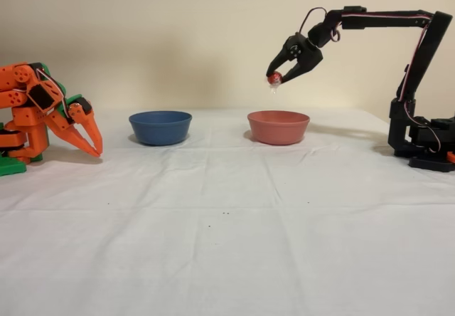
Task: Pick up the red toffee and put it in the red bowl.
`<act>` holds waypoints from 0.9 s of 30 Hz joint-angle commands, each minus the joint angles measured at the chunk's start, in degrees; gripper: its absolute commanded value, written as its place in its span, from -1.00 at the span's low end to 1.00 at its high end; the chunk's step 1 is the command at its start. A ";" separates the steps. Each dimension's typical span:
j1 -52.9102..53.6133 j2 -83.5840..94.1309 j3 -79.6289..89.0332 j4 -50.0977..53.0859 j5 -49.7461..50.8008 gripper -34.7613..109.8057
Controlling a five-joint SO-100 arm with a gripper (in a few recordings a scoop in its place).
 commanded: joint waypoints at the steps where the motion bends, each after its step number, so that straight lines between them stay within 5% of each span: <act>1: 0.26 3.60 0.62 -0.70 -0.88 -0.41; 27: 0.26 4.83 2.64 -1.58 0.88 -0.05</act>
